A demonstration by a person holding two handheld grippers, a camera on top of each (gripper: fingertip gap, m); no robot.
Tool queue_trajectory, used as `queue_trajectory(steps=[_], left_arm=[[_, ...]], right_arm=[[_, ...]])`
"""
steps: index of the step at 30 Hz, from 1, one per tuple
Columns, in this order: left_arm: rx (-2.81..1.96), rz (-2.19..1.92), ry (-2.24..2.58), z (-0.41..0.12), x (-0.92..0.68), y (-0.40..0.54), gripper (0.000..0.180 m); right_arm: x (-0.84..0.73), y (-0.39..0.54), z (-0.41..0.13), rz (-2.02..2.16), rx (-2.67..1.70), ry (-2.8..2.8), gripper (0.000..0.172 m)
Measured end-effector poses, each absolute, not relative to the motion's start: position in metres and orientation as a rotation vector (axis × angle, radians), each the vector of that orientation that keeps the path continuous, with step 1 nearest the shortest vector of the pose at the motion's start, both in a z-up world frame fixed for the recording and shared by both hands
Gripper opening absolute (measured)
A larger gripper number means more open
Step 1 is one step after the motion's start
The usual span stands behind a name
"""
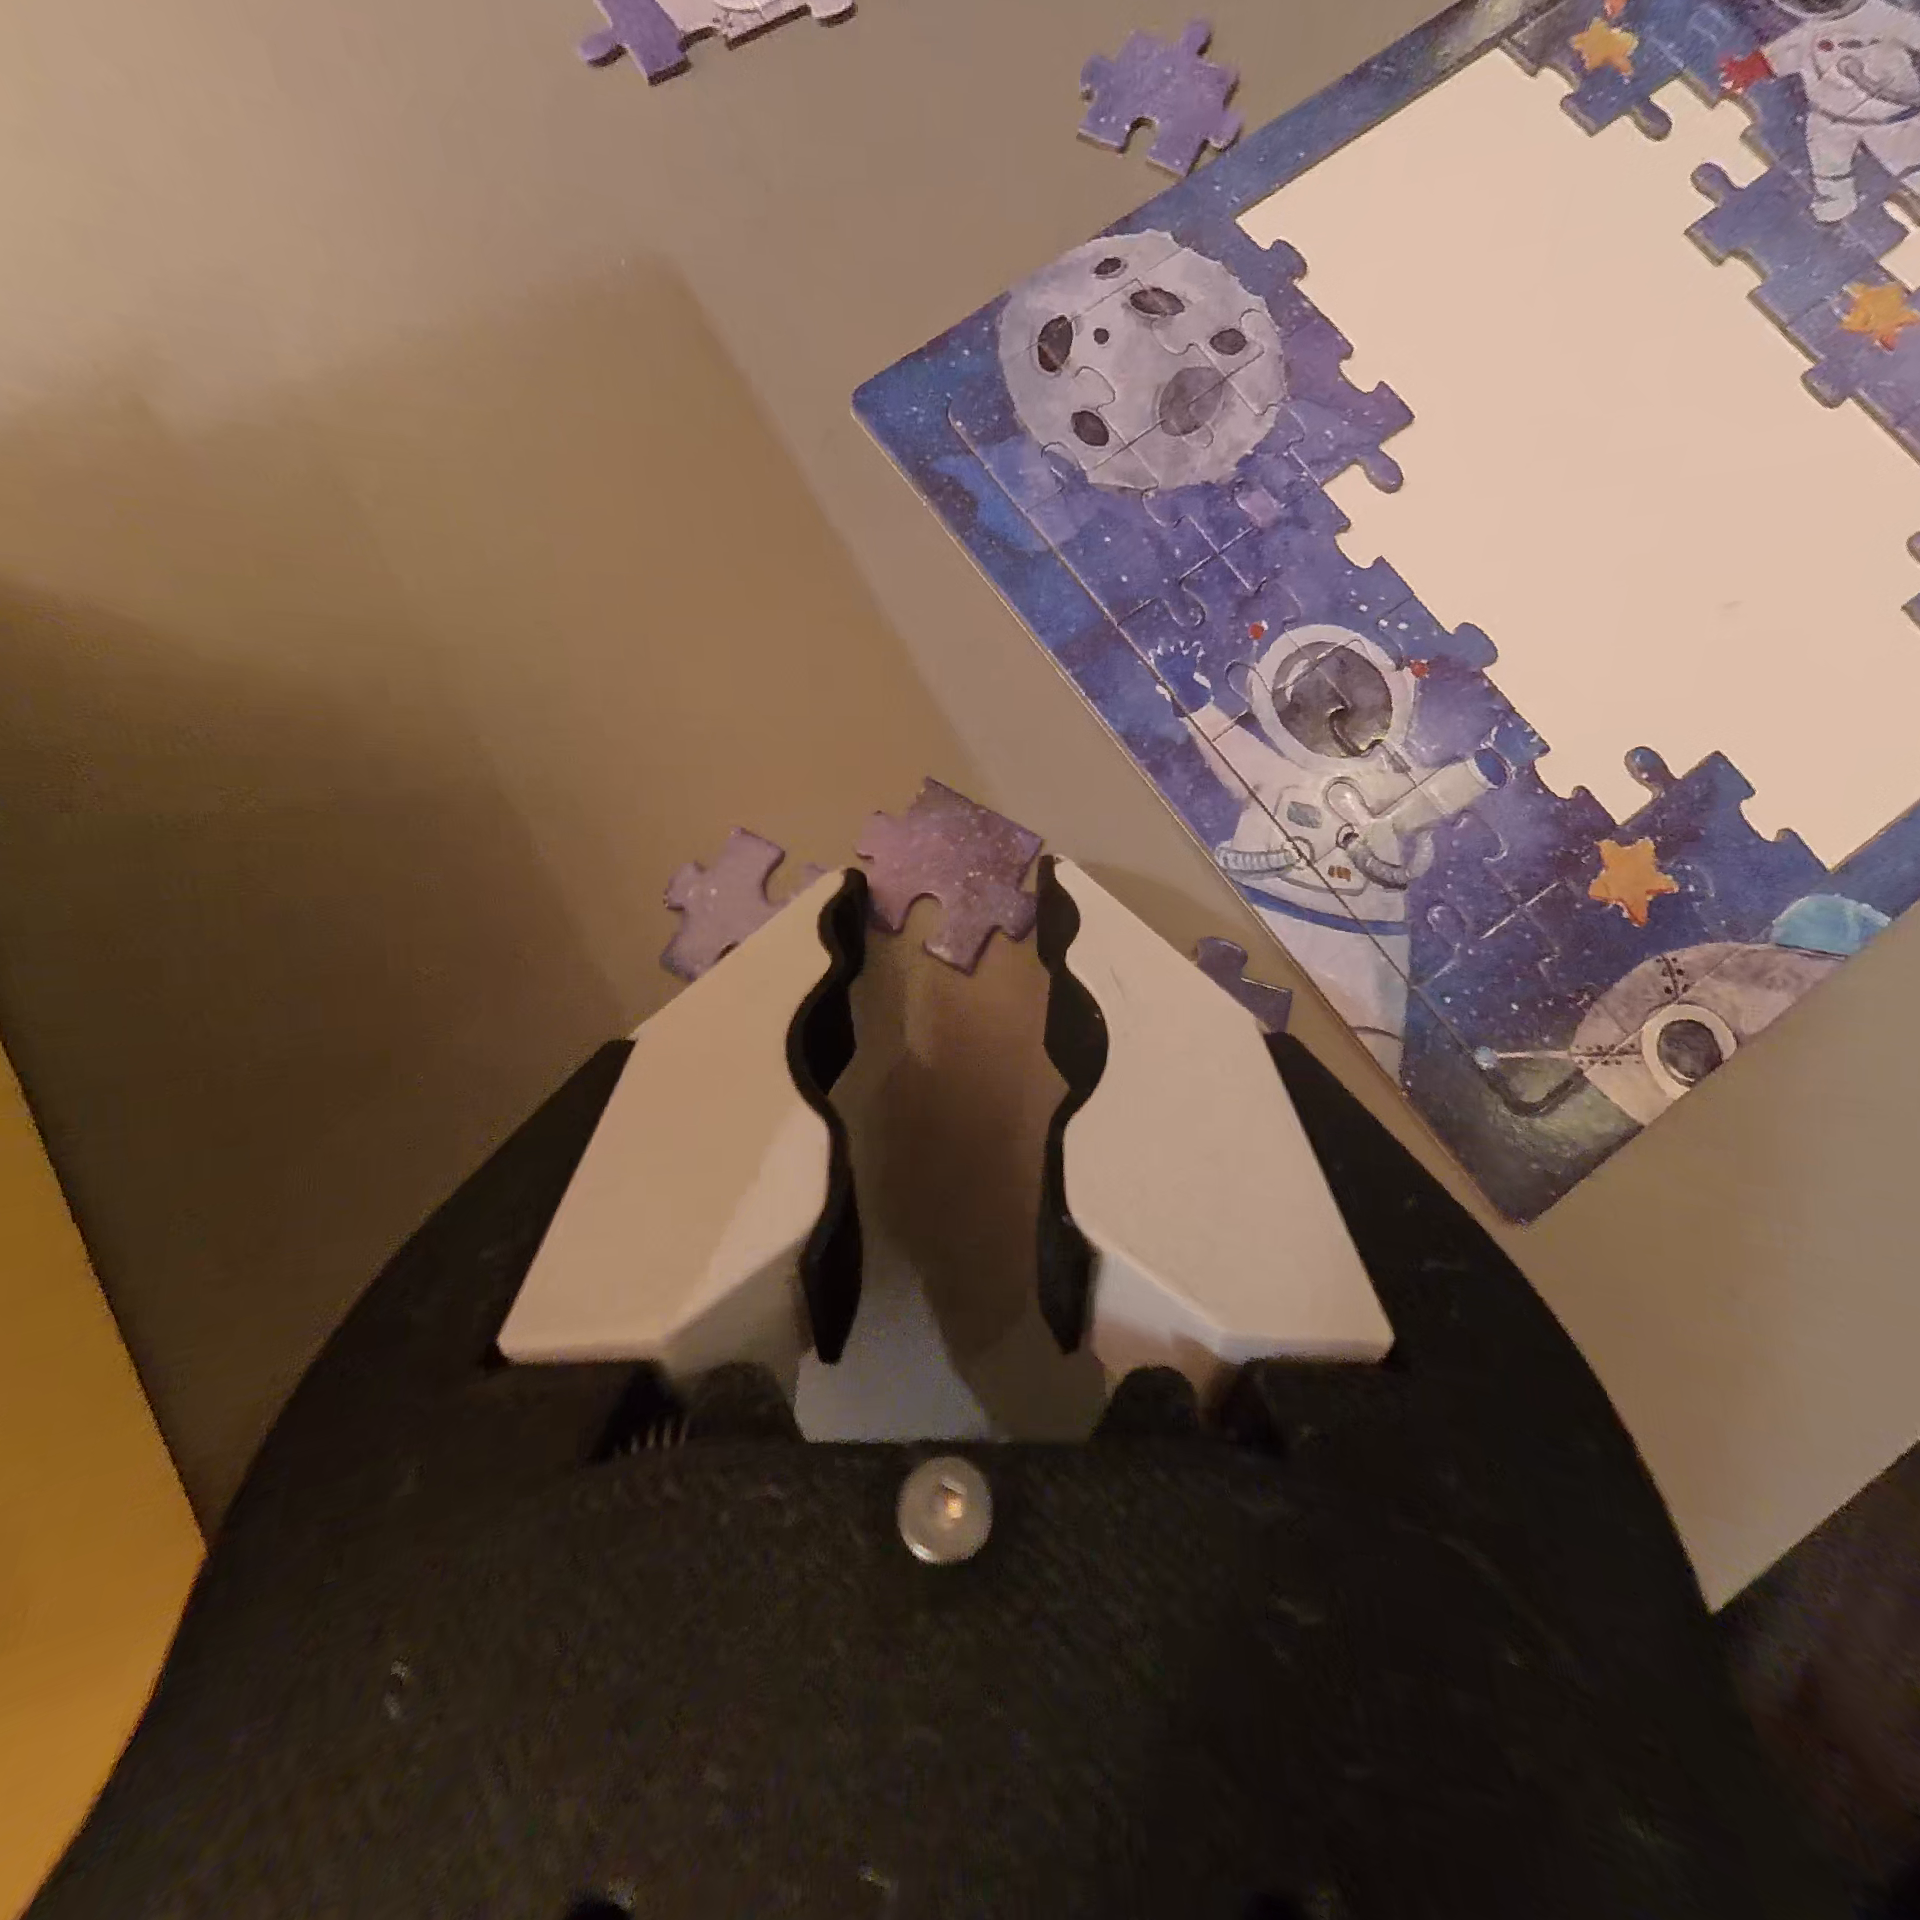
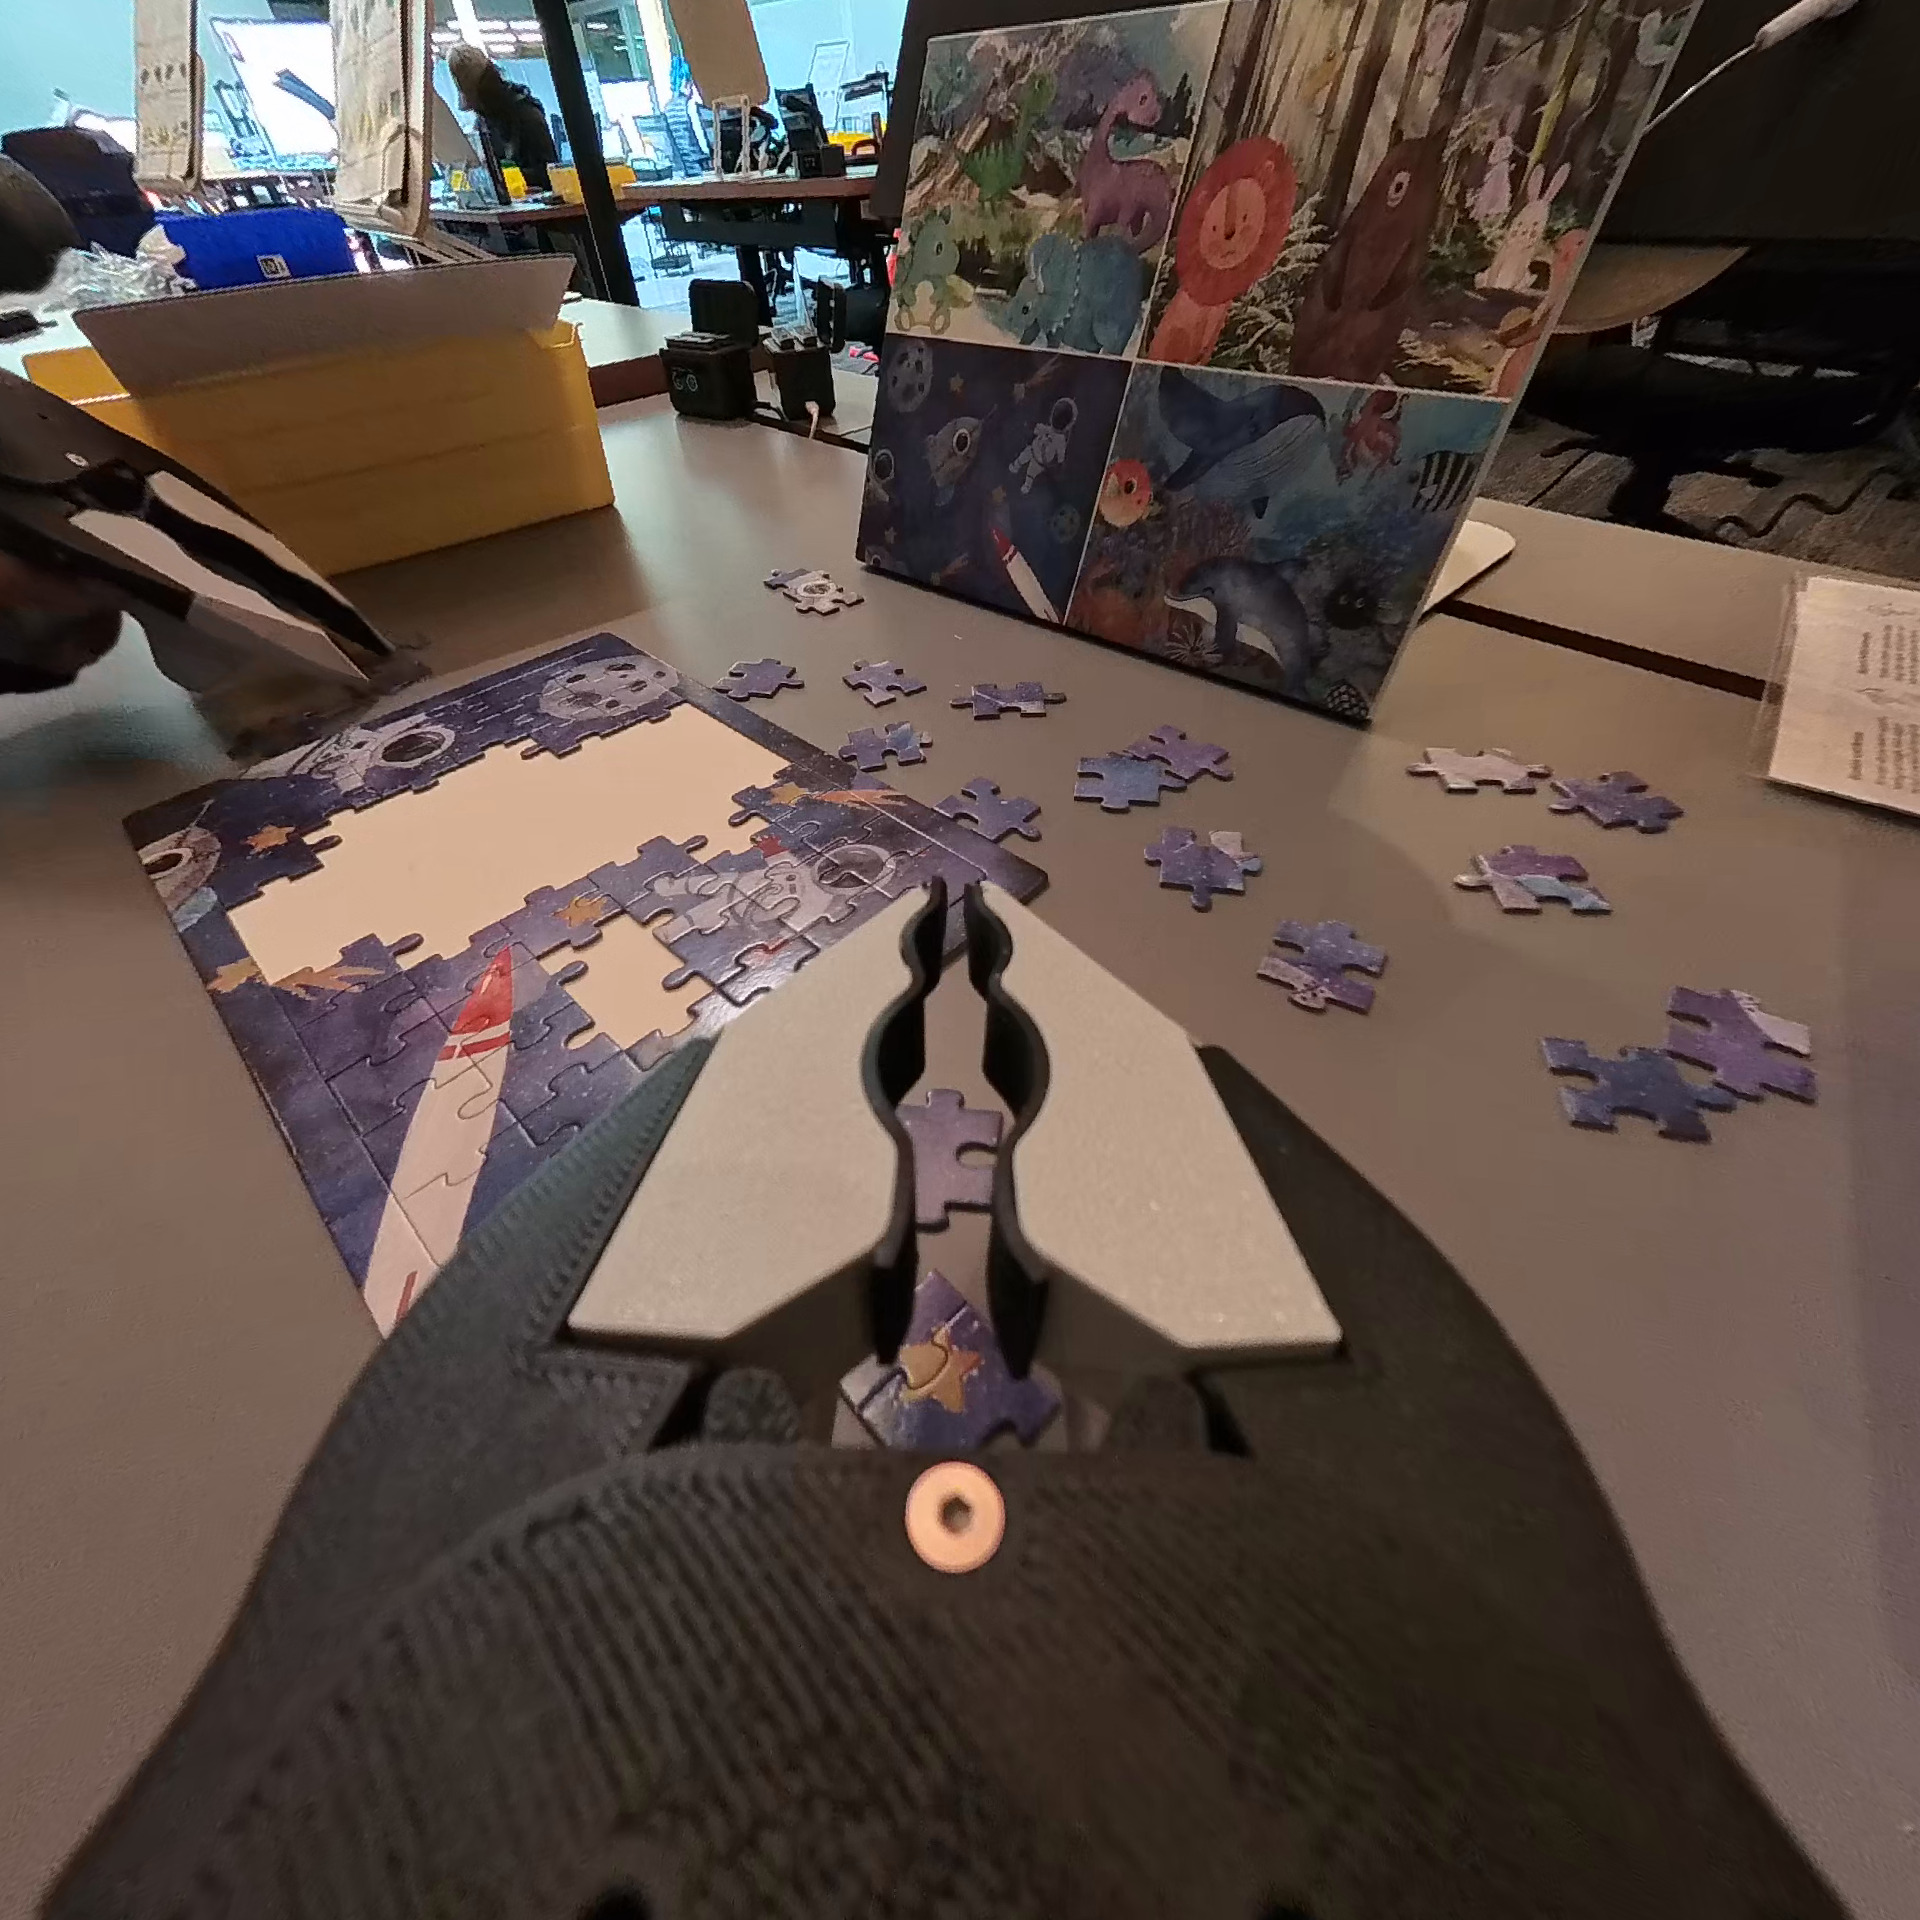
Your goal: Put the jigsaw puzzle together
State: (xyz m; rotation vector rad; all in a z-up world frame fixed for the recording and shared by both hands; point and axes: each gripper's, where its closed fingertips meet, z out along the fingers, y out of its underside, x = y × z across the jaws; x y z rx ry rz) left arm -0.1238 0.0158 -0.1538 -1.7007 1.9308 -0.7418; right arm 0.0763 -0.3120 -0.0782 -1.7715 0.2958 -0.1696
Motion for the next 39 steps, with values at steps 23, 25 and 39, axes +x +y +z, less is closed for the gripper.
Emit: queue_trajectory(steps=[23, 25, 39], left_arm=[[-1.665, -0.887, 2.069, -0.154, -0.133, -0.01, 0.038], [-1.651, -0.913, 2.016, -0.147, -0.129, -0.005, 0.037], [-1.616, -0.795, 1.989, -0.16, -0.124, 0.008, 0.043]], right_arm=[[0.076, -0.311, -0.079, -0.177, -1.782, 0.289, 0.002], [0.076, -0.311, -0.079, -0.176, -1.781, 0.29, 0.002], [0.075, -0.31, -0.081, -0.181, -1.791, 0.286, 0.002]])
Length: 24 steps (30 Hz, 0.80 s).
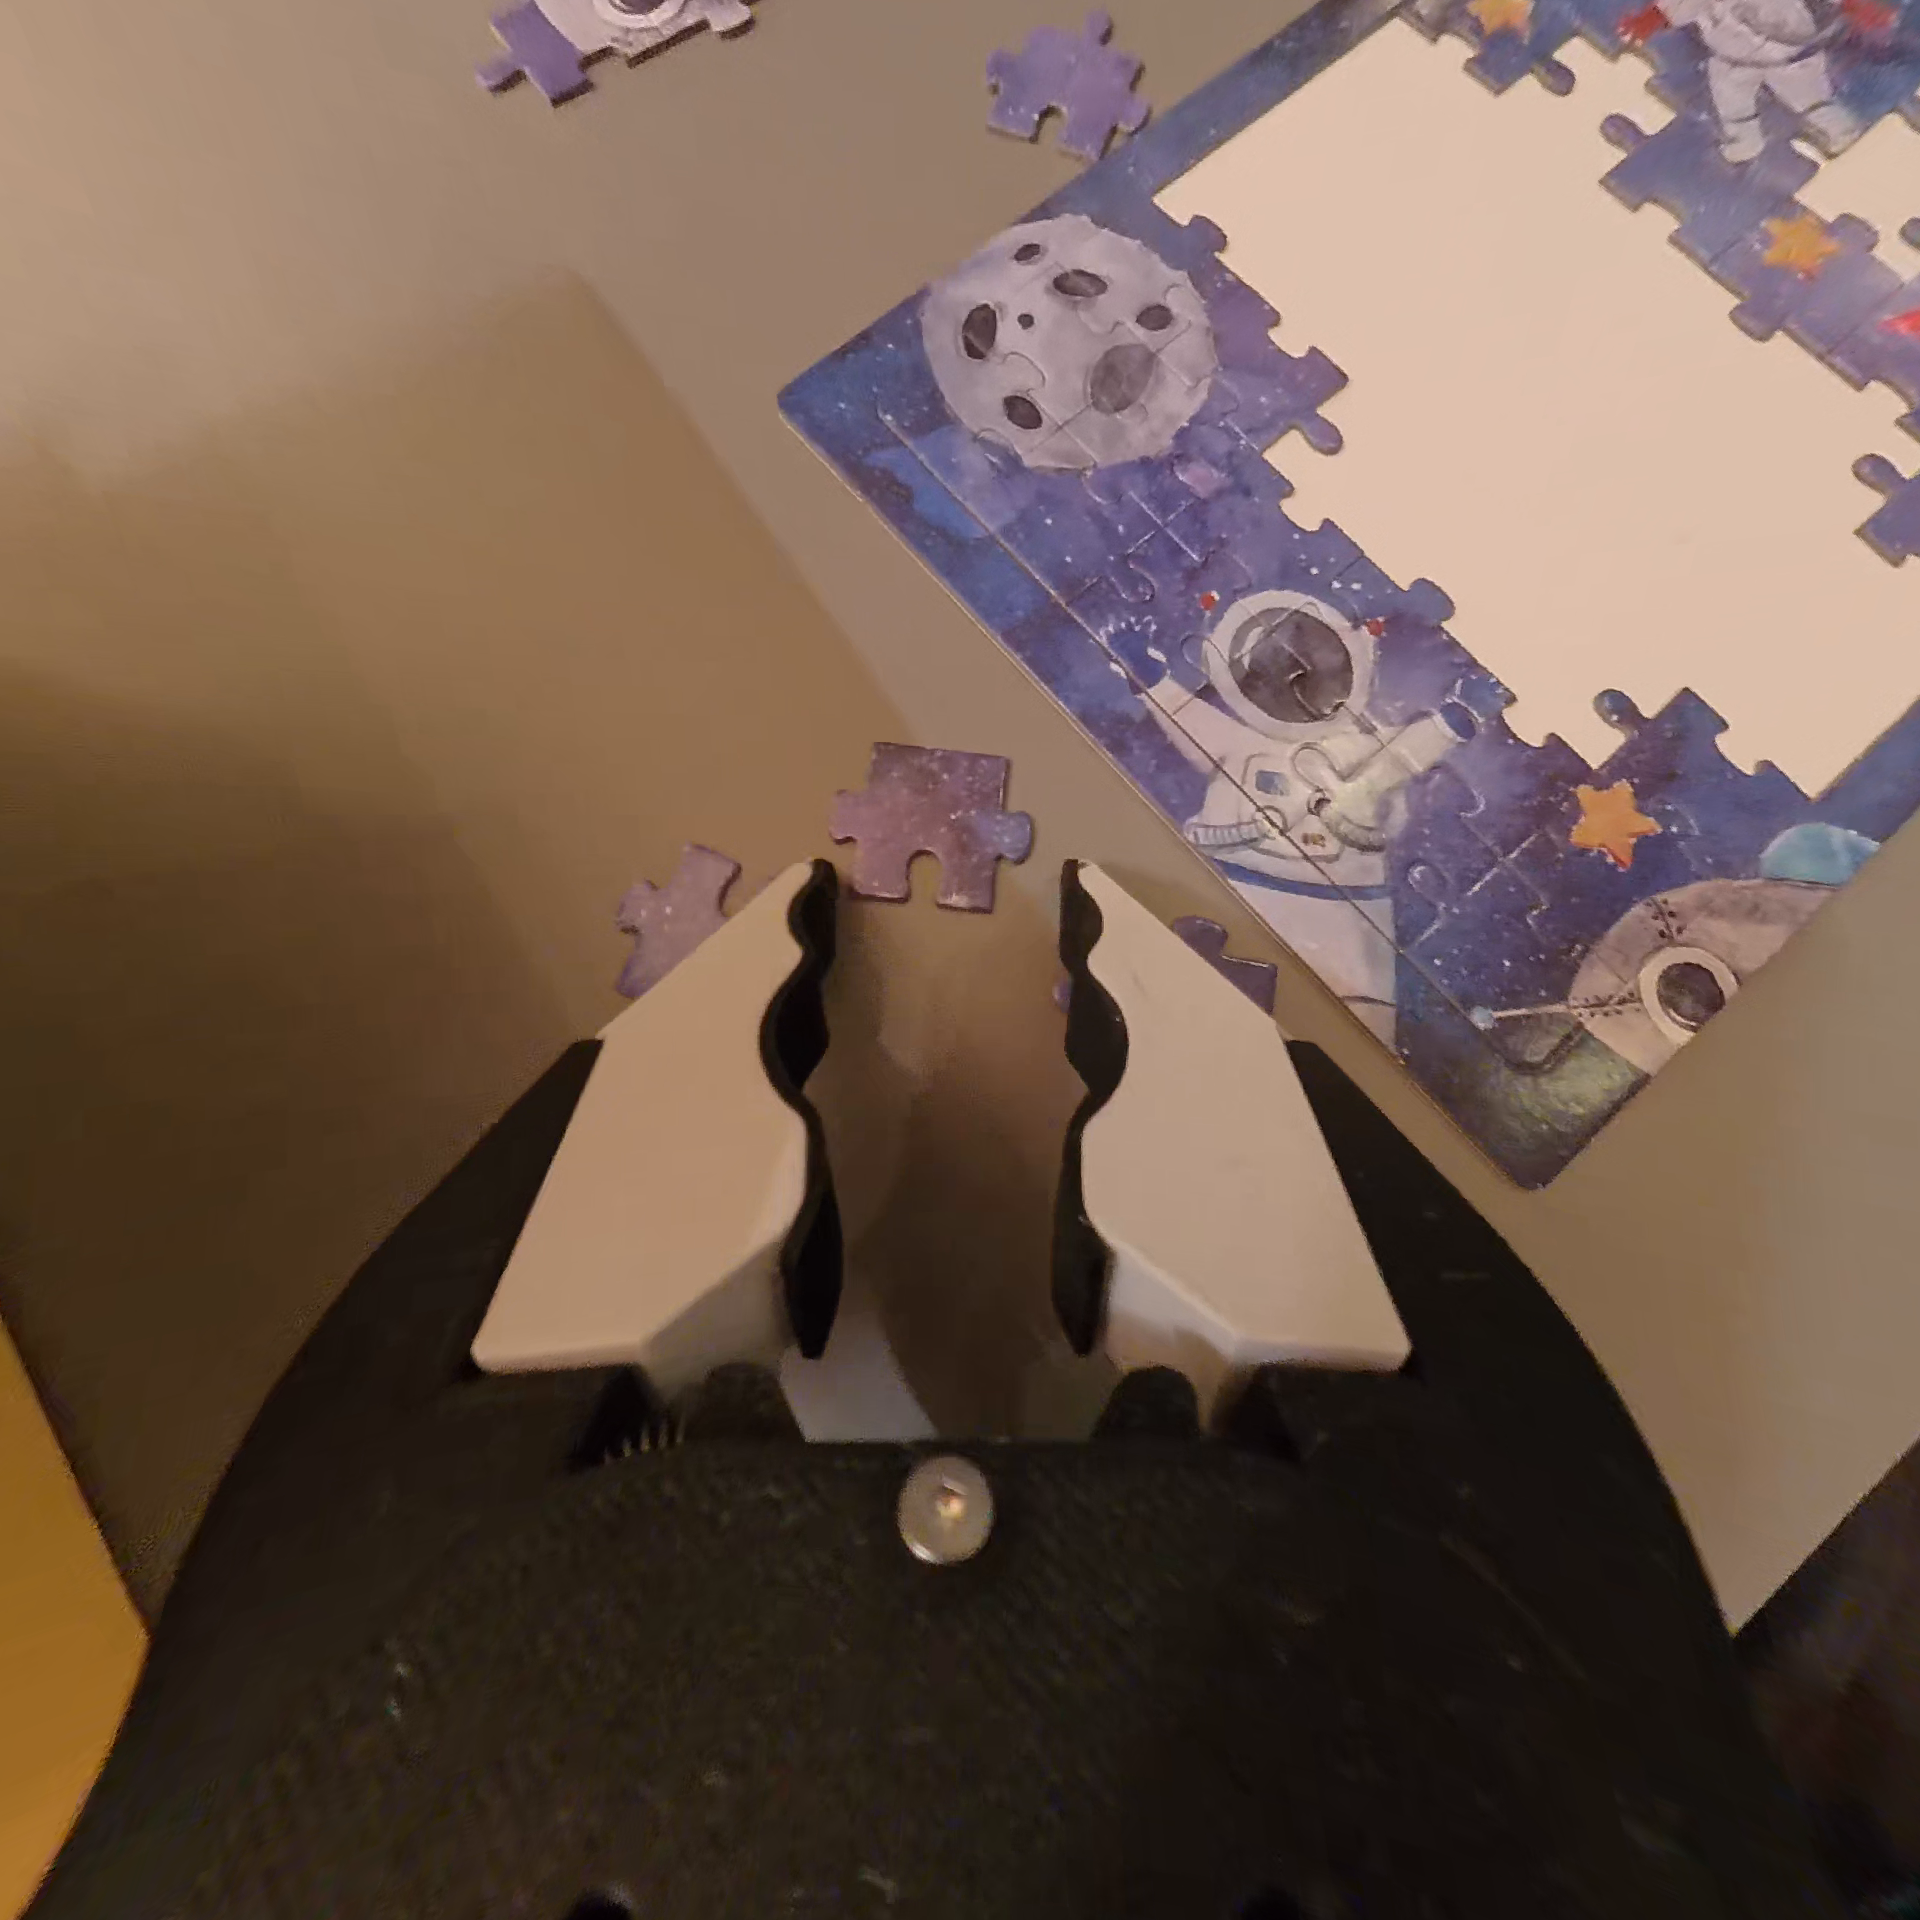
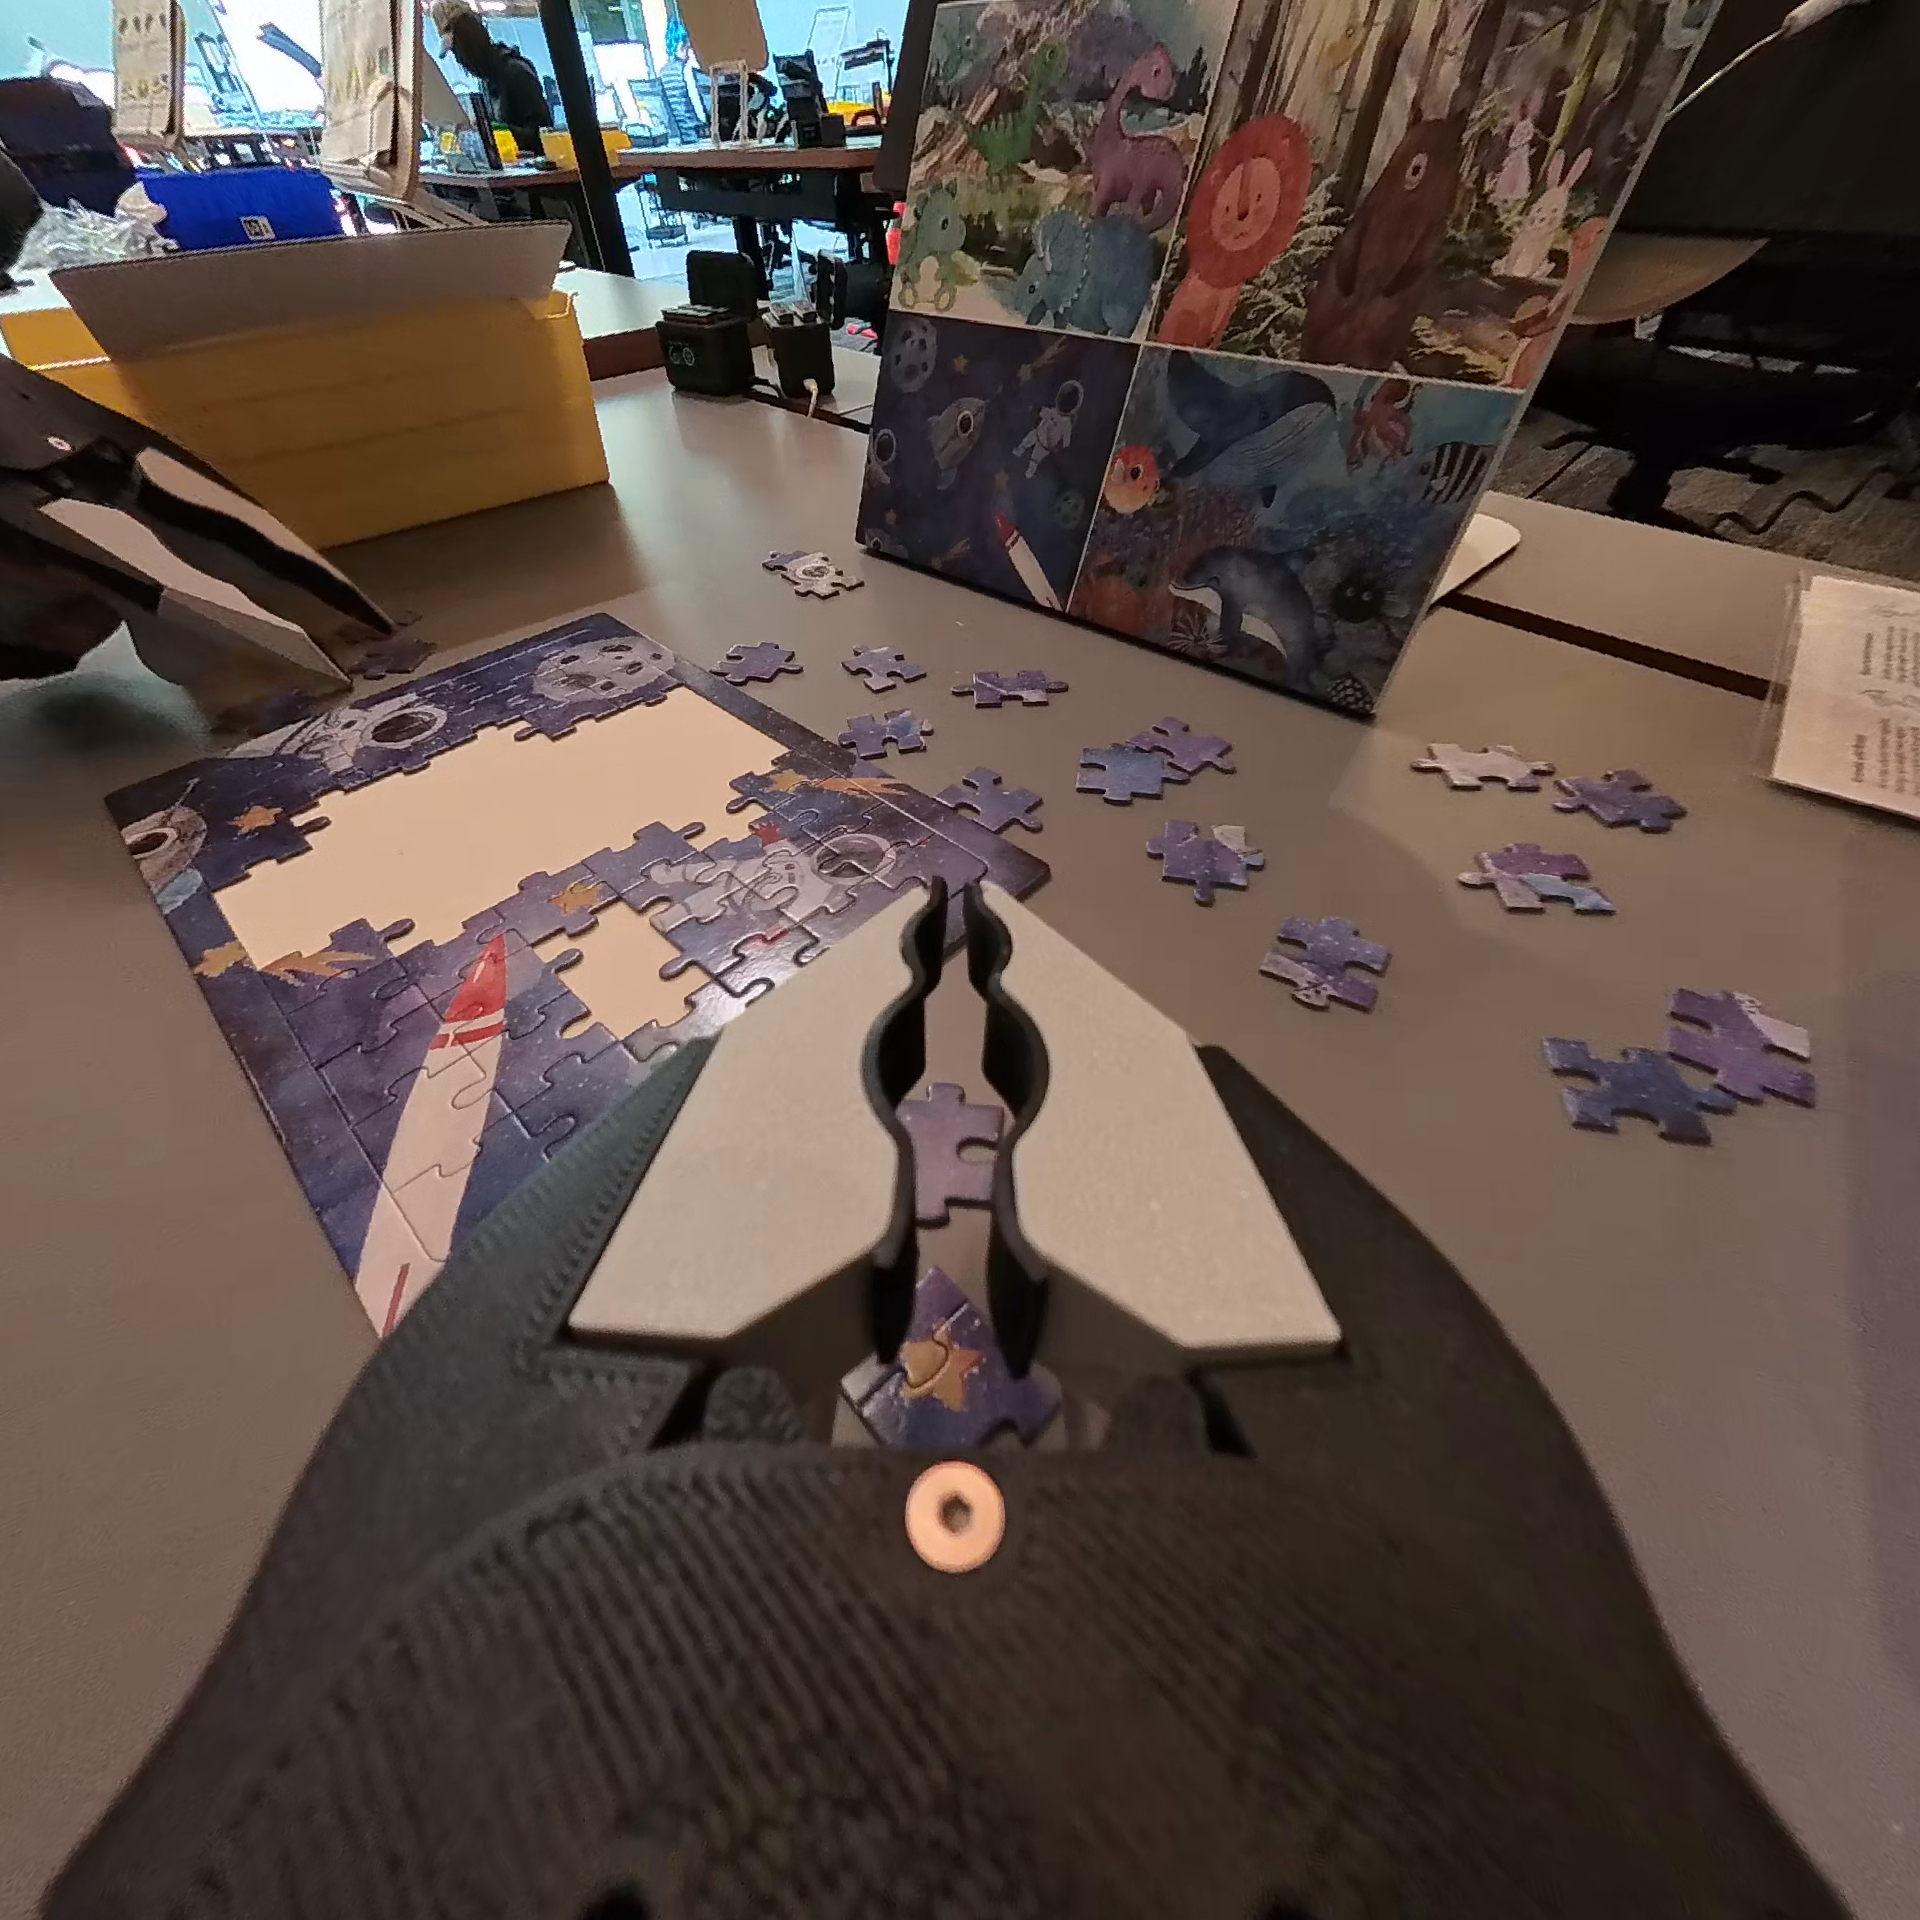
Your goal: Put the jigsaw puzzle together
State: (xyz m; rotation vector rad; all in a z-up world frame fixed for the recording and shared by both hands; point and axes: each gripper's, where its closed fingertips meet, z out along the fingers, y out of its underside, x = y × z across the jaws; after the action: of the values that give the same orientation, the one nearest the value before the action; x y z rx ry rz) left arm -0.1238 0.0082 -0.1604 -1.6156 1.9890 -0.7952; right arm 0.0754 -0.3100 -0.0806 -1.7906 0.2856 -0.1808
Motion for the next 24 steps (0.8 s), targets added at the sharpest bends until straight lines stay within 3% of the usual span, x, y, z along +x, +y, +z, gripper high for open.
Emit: queue_trajectory(steps=[3, 12, 22, 24], left_arm=[[-1.601, -0.785, 2.009, -0.16, -0.126, 0.008, 0.026], [-1.579, -0.779, 1.989, -0.153, -0.126, 0.009, 0.026], [-1.459, -0.795, 1.9, -0.109, -0.115, -0.006, 0.026], [-1.441, -0.846, 1.868, -0.099, -0.106, -0.02, 0.013]], right_arm=[[0.075, -0.31, -0.081, -0.181, -1.793, 0.284, 0.002], [0.075, -0.309, -0.081, -0.184, -1.796, 0.282, 0.002], [0.075, -0.31, -0.08, -0.184, -1.788, 0.283, 0.001], [0.076, -0.311, -0.079, -0.183, -1.781, 0.287, 0.001]])
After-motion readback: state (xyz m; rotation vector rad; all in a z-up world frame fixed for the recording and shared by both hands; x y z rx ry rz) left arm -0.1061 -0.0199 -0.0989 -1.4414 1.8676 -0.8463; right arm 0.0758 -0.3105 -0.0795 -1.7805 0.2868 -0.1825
